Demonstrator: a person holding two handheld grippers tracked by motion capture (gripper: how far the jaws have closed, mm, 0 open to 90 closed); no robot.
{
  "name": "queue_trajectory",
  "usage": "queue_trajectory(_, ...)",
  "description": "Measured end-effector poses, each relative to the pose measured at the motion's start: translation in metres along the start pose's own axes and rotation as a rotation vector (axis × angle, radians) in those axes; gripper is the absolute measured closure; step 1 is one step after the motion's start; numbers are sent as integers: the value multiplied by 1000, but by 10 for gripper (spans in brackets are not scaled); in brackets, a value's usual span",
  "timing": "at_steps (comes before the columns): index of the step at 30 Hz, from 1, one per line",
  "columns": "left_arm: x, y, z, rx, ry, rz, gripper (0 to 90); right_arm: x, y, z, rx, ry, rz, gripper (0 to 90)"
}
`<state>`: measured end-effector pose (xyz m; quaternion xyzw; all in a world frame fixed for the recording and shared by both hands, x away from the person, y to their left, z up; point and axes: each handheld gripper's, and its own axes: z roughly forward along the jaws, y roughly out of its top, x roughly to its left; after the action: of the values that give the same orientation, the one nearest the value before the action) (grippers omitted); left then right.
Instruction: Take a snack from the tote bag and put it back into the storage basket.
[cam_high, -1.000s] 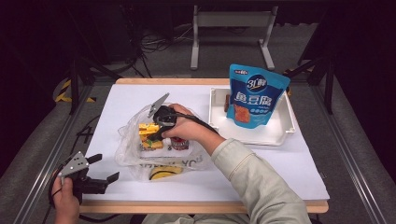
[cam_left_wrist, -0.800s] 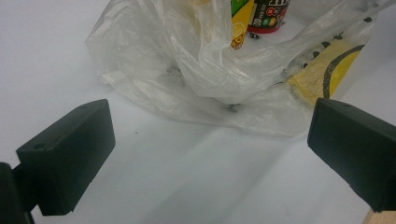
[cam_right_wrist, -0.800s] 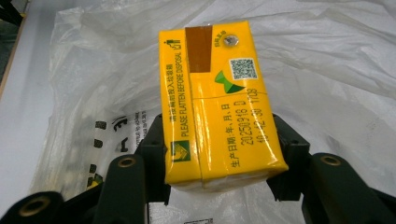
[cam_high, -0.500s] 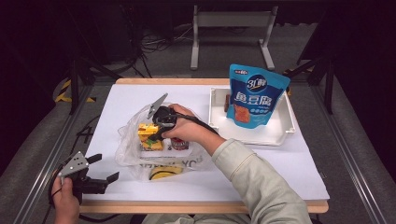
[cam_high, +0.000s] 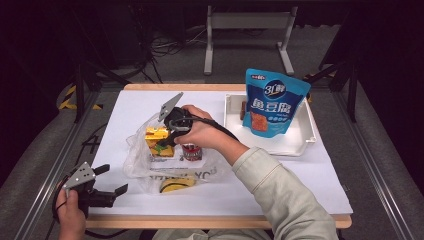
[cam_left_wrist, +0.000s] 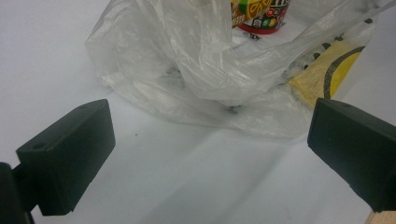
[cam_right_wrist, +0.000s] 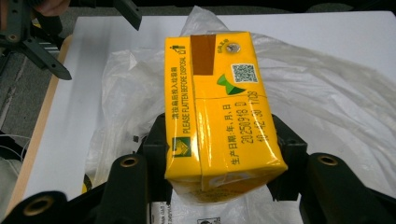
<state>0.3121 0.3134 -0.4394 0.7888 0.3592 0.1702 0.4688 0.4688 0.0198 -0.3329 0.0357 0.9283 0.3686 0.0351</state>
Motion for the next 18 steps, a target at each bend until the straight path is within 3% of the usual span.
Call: queue_trajectory(18, 1, 1, 1, -1, 0, 2, 13, 5, 10, -33, -41, 8, -20, 526)
